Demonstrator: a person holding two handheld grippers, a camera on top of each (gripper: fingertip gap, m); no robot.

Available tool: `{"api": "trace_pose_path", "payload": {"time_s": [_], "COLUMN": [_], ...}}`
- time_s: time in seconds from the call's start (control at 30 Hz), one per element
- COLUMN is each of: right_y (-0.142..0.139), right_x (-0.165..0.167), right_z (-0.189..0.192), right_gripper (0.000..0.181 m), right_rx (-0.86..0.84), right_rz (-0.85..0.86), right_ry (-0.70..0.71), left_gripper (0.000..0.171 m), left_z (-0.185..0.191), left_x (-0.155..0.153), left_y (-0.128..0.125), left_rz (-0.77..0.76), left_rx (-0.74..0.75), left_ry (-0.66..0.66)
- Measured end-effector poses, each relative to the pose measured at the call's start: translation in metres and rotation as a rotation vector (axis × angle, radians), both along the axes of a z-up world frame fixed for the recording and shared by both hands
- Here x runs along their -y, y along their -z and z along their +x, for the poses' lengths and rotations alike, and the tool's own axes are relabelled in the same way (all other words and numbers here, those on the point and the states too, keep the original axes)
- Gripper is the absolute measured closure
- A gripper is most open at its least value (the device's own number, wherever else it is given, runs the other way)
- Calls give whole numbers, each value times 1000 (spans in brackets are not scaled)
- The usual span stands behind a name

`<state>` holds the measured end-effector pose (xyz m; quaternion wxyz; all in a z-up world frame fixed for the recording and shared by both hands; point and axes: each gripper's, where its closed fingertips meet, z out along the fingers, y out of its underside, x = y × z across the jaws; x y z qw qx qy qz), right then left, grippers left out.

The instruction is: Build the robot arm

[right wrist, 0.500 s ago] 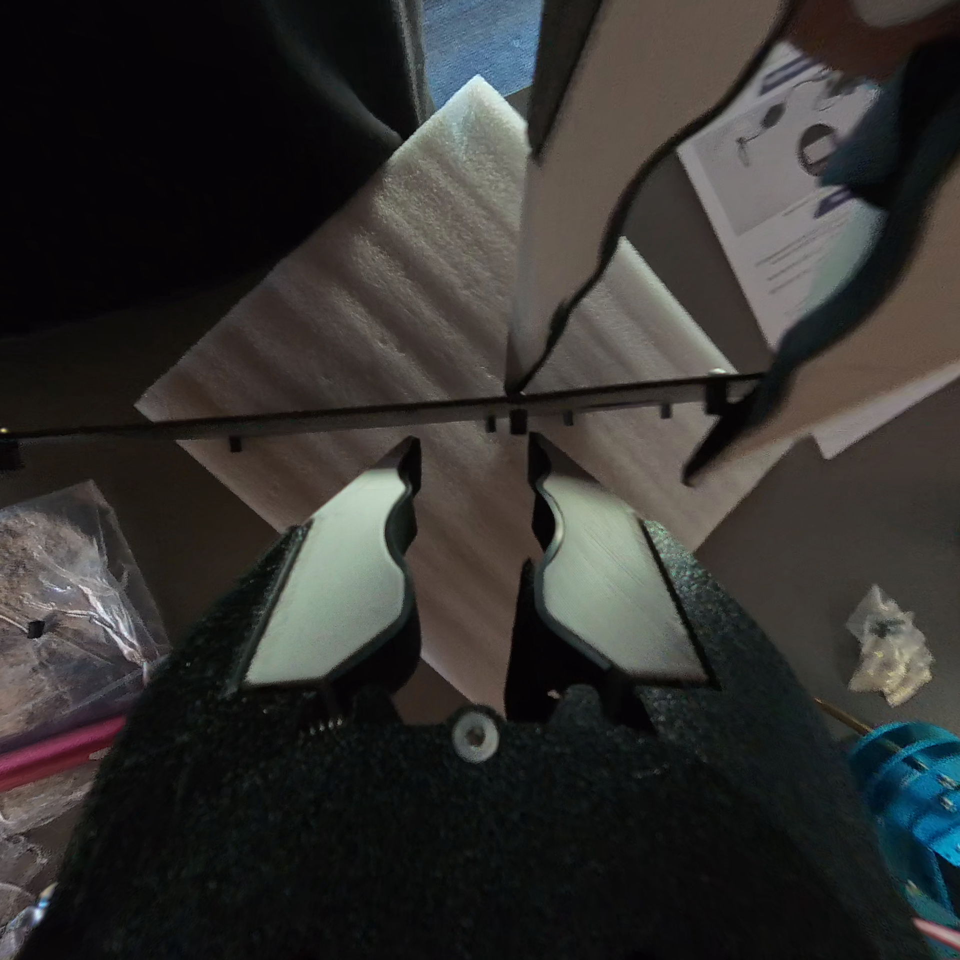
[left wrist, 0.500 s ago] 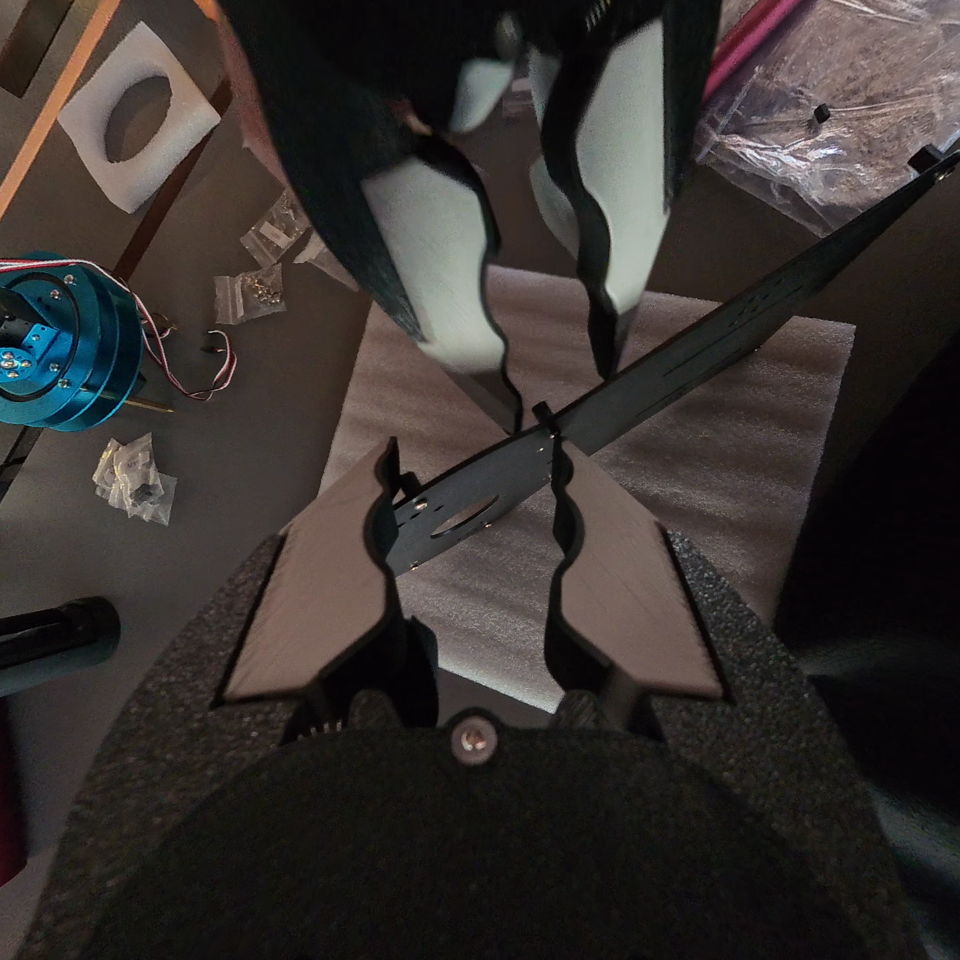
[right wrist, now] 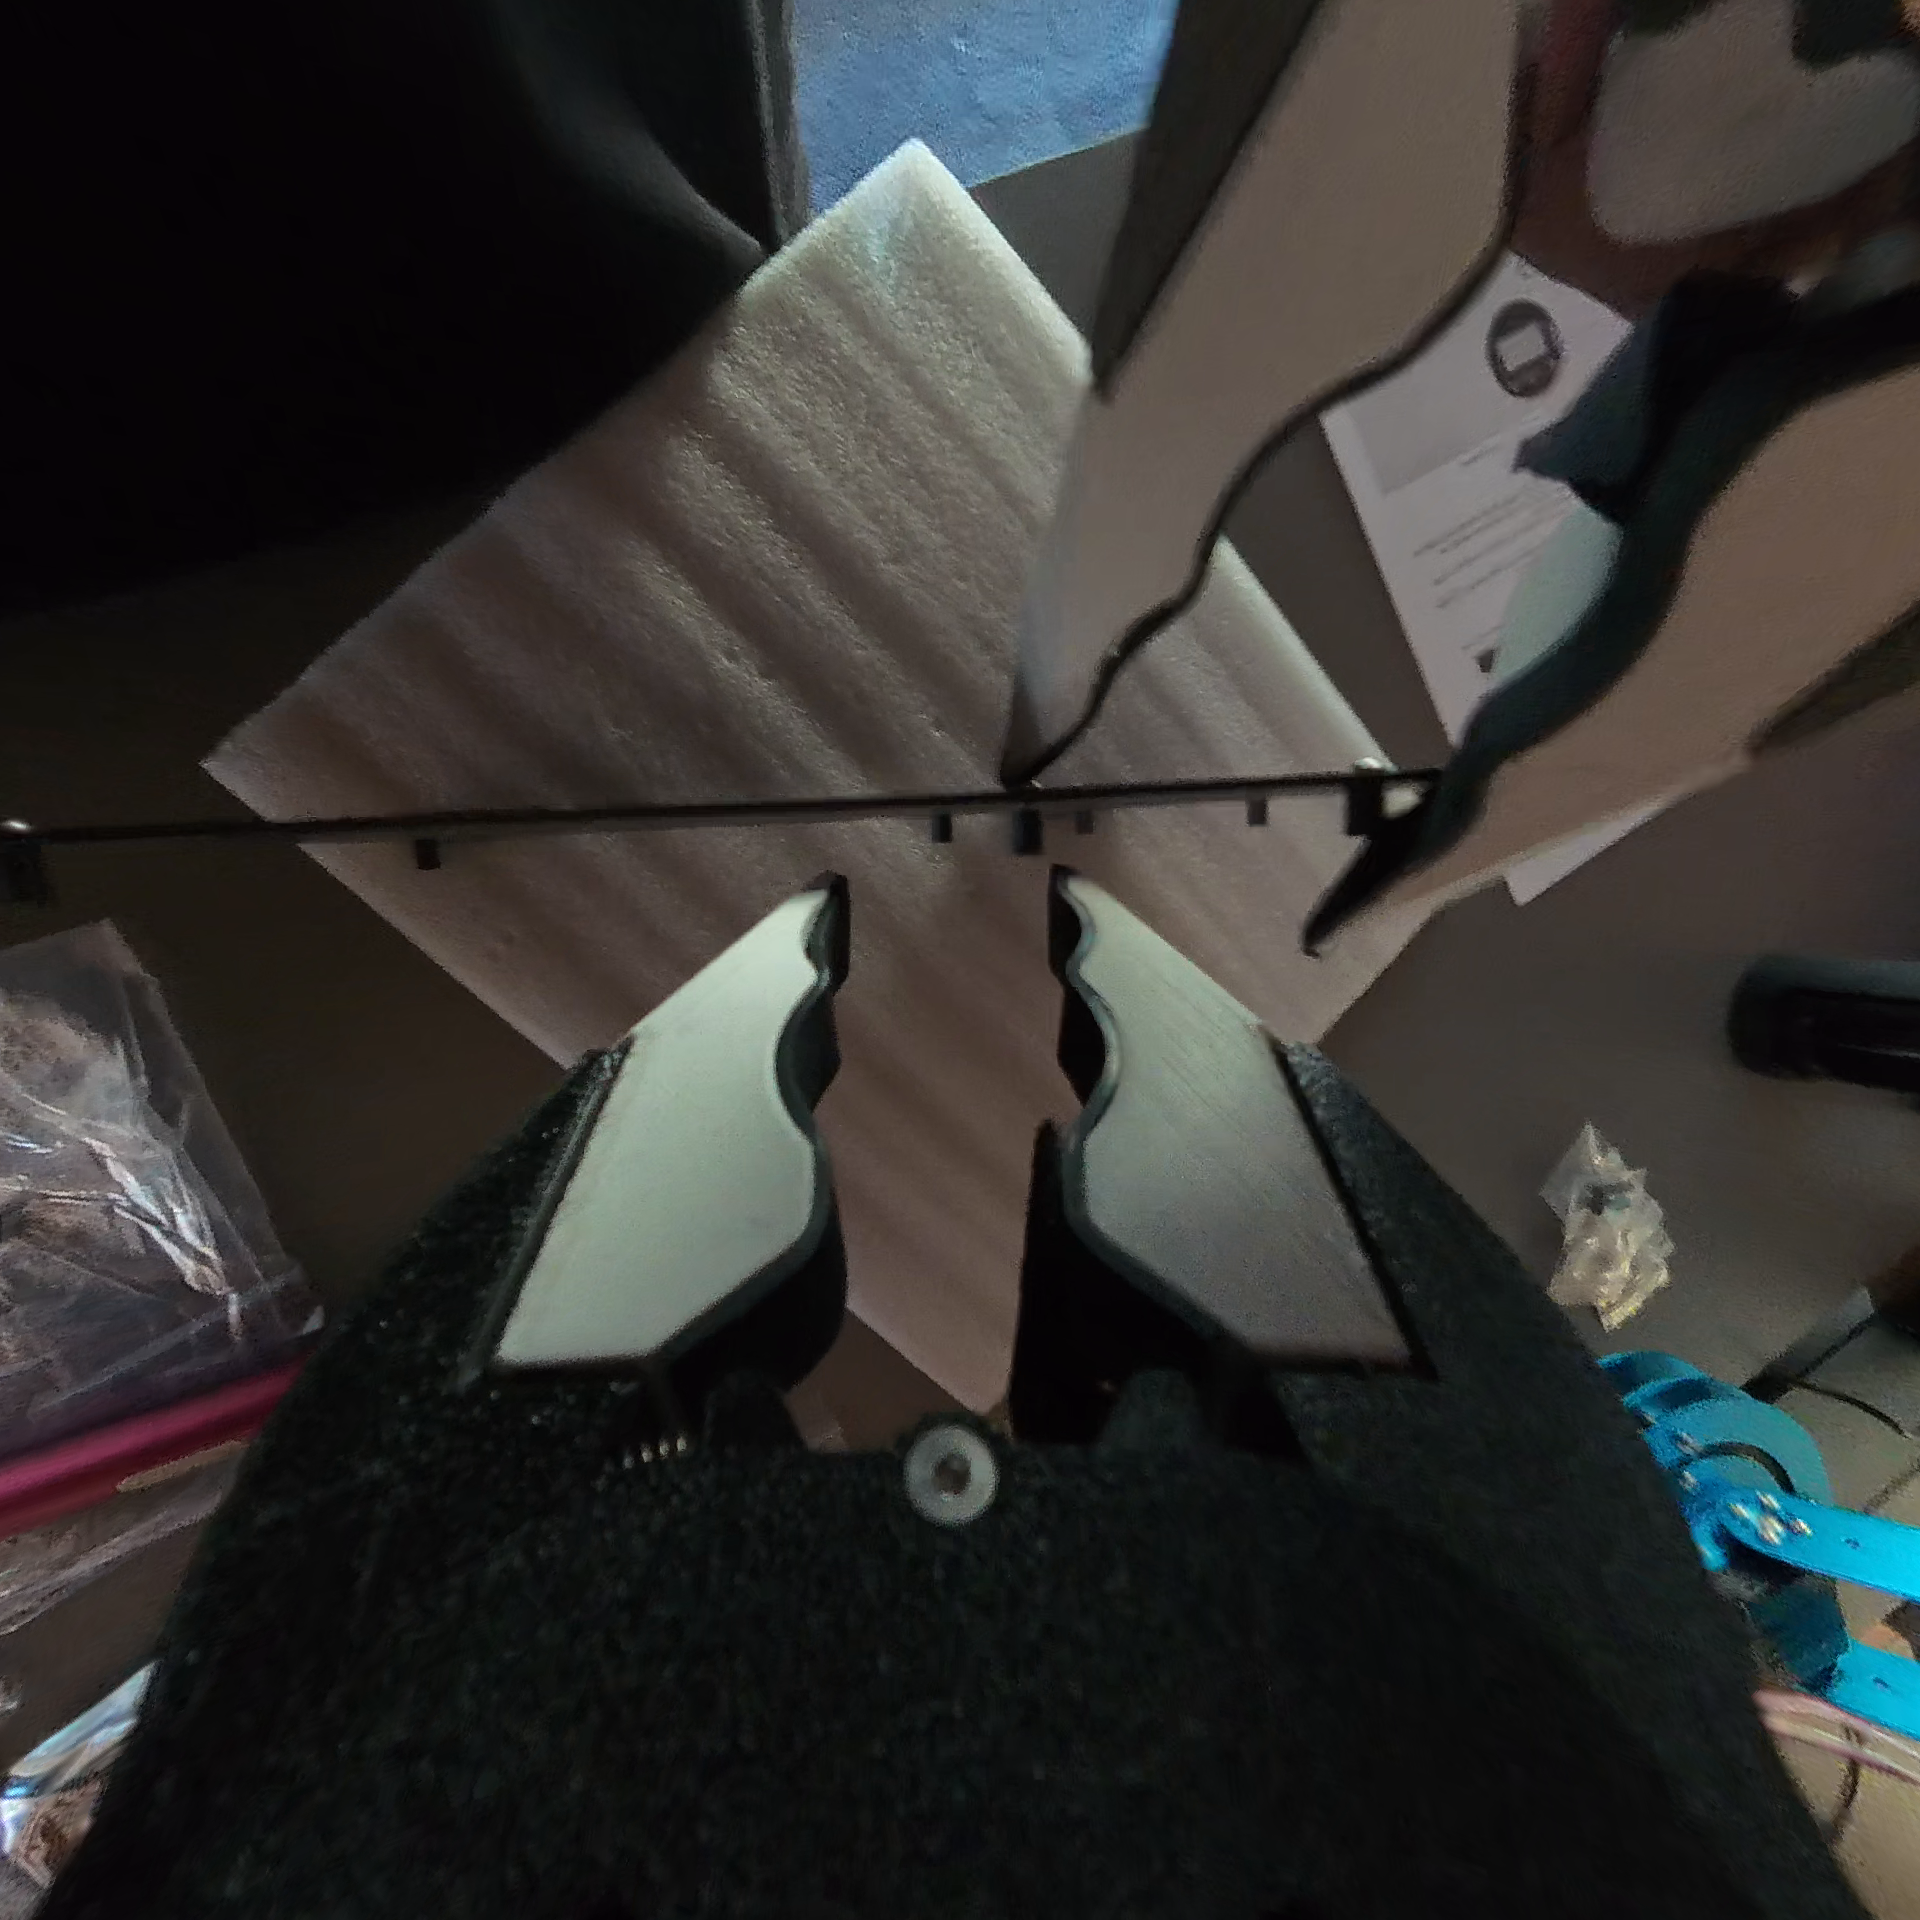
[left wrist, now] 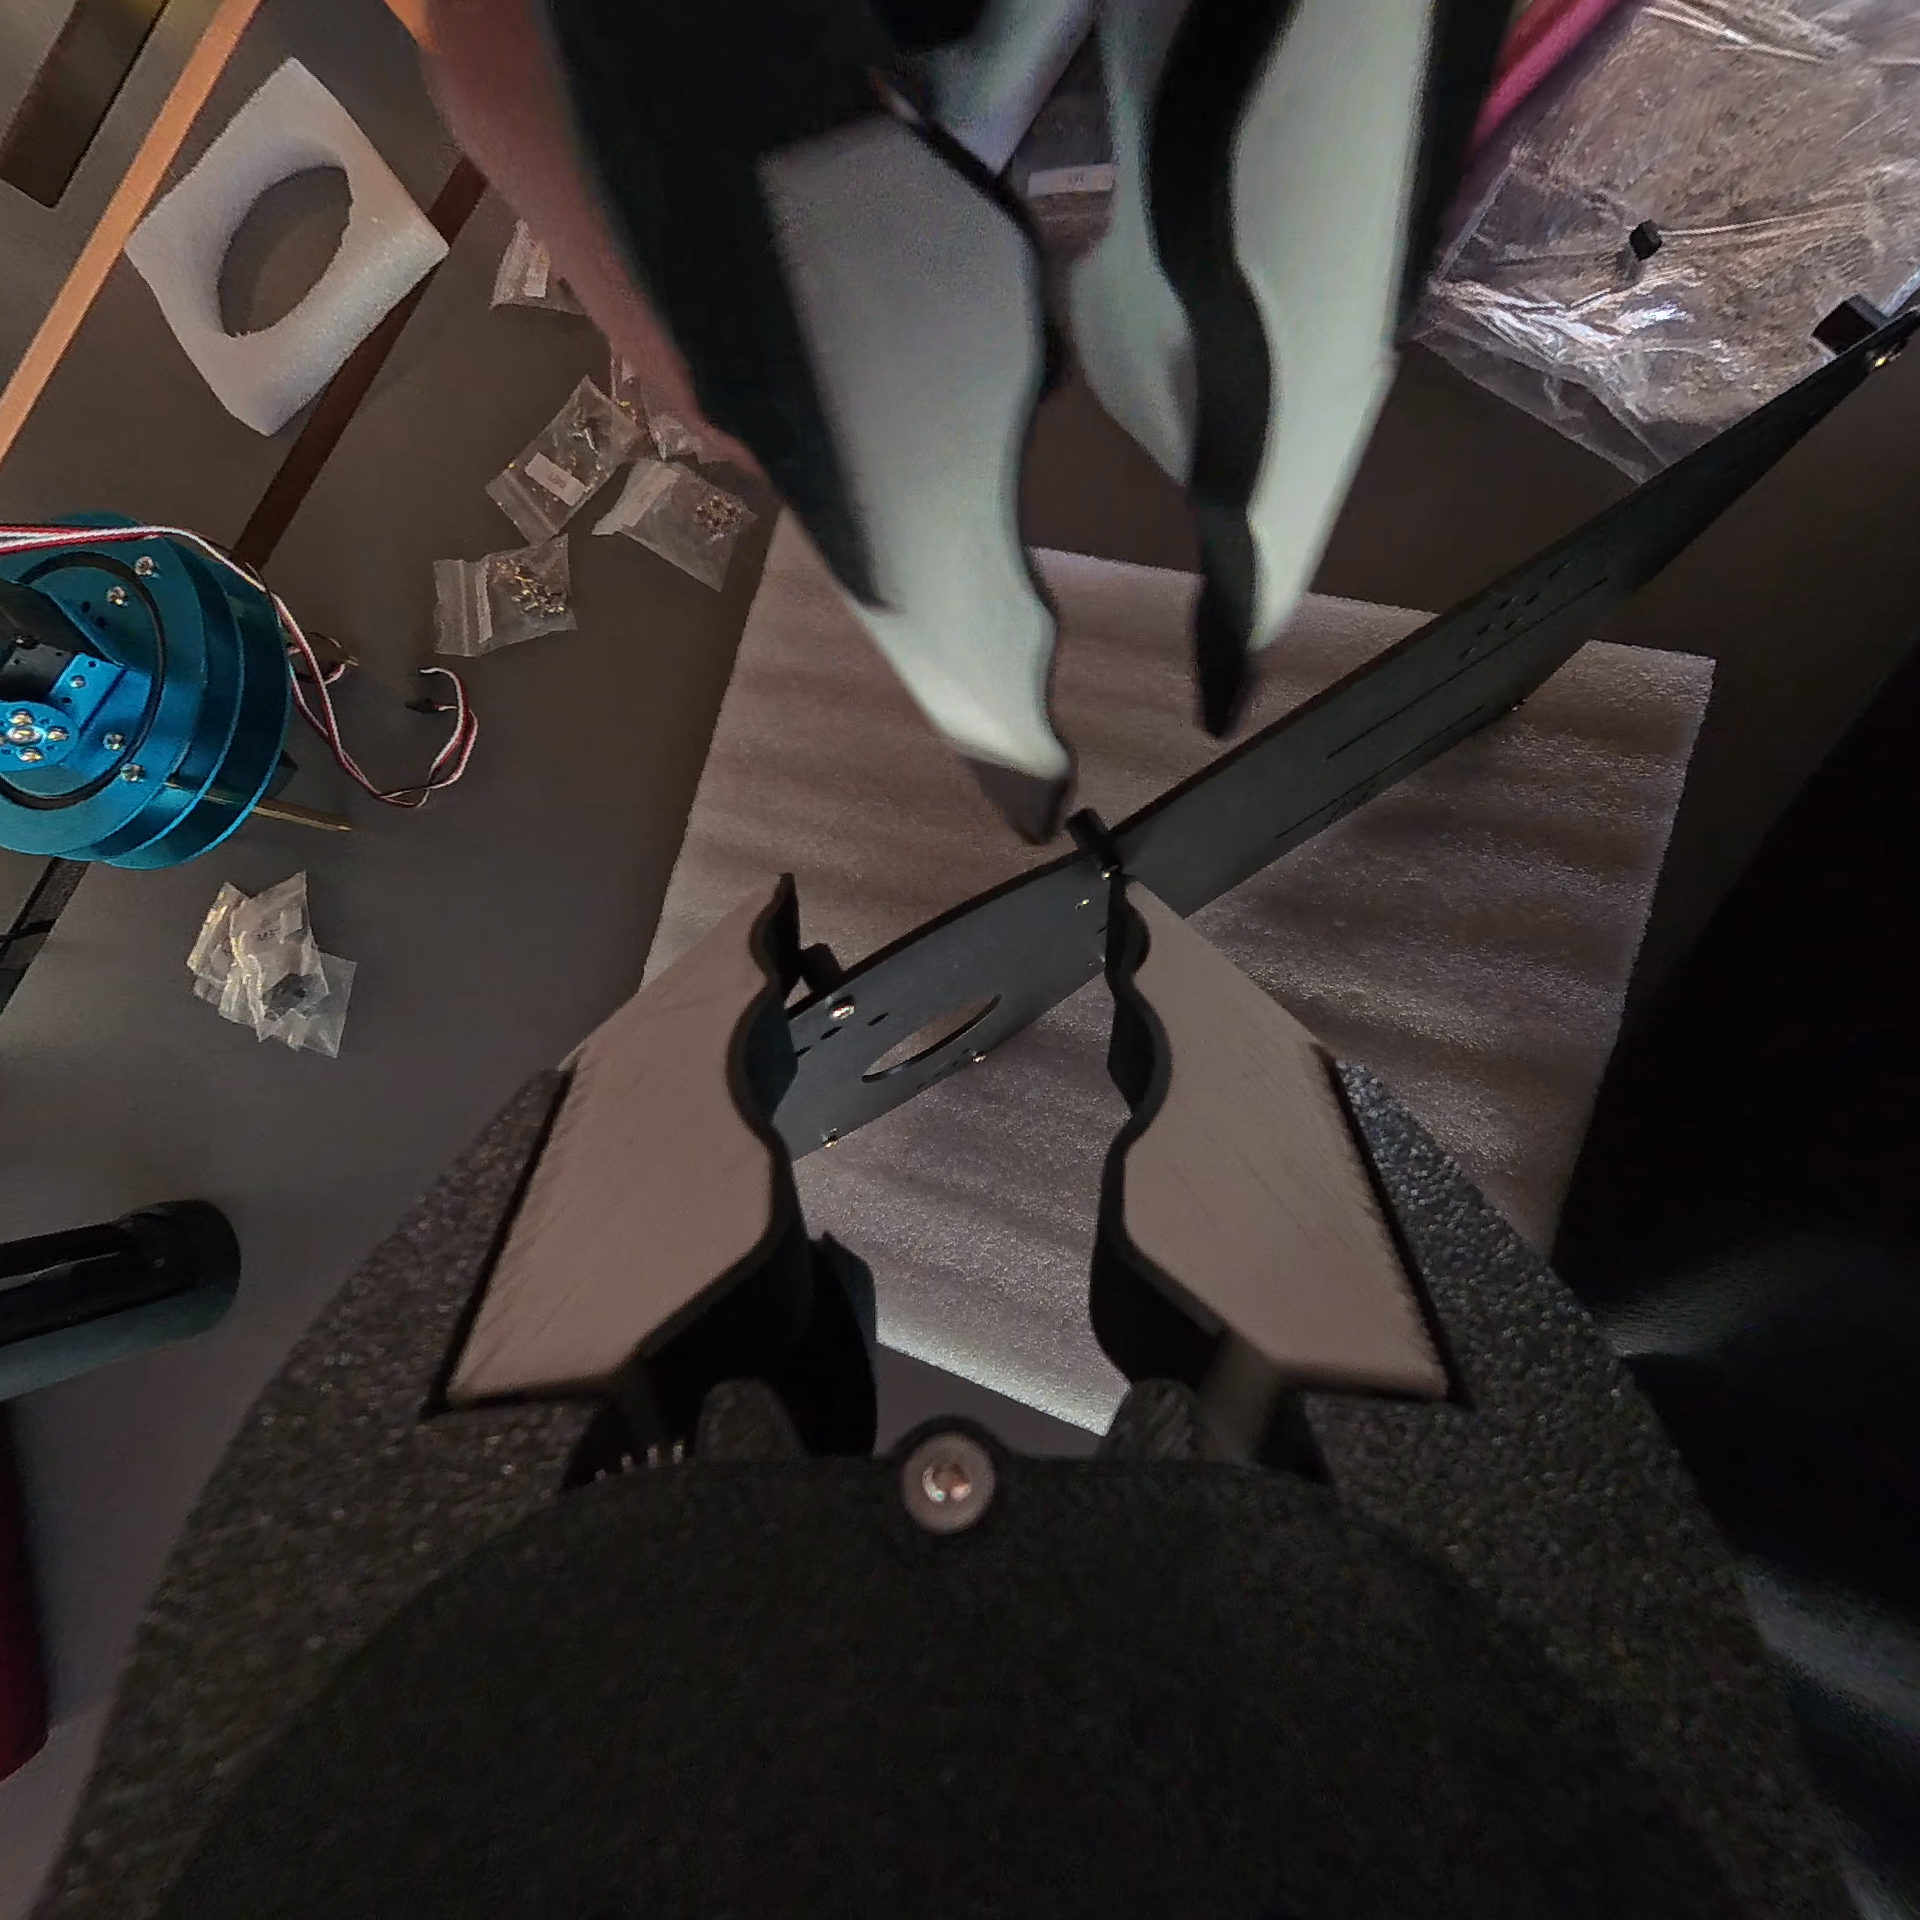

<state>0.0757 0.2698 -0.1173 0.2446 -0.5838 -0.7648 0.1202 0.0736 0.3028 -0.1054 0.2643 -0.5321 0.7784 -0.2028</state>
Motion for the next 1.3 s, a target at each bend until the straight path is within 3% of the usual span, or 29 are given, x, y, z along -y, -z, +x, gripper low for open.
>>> {"api": "trace_pose_path", "payload": {"time_s": [0.13,0.33,0.5,0.7,0.8,1.07,1.17,1.3], "right_y": [23,-3,27,-2,14,-3,21,14], "right_x": [4,-5,2,-2,7,1,4,-3], "right_z": [-6,-1,-8,-3,-10,-4,-9,-5], "right_gripper": [131,140,129,138,126,141,122,131], "right_rx": [34,-6,57,1,21,-9,45,51], "right_rz": [3,53,60,105,70,117,95,121], "right_ry": [-19,-2,-38,-14,-37,-16,-29,-18], "left_gripper": [111,111,111,112,111,112,111,112], "left_z": [0,0,-1,-1,-1,-1,0,0], "left_x": [1,0,0,0,0,0,0,0], "left_y": [0,0,-1,-1,-1,-1,0,0], "left_rz": [-7,-2,-2,-3,-4,-4,-1,-2], "left_rx": [4,12,17,21,18,21,19,17], "left_ry": [0,0,-2,-1,0,0,4,7]}}
